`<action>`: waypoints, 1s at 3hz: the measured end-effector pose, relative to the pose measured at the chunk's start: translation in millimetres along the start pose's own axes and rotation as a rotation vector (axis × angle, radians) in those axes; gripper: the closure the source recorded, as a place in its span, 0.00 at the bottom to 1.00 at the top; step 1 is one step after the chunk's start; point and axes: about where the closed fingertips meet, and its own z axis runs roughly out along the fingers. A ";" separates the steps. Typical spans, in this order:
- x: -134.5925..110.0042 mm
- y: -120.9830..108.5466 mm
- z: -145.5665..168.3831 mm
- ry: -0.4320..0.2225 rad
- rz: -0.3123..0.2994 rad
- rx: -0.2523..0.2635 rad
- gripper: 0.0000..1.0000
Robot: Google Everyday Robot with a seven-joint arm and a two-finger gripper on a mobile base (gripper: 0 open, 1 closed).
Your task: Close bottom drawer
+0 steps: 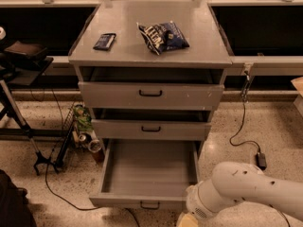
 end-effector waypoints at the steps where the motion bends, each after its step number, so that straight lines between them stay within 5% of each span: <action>1: 1.7 -2.3 -4.4 -0.010 -0.004 0.007 0.00; 3: 0.2 -90.2 50.2 0.024 0.197 -0.022 0.00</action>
Offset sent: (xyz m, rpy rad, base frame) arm 0.0891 -0.0184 -0.0570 0.0090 0.0836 -0.2070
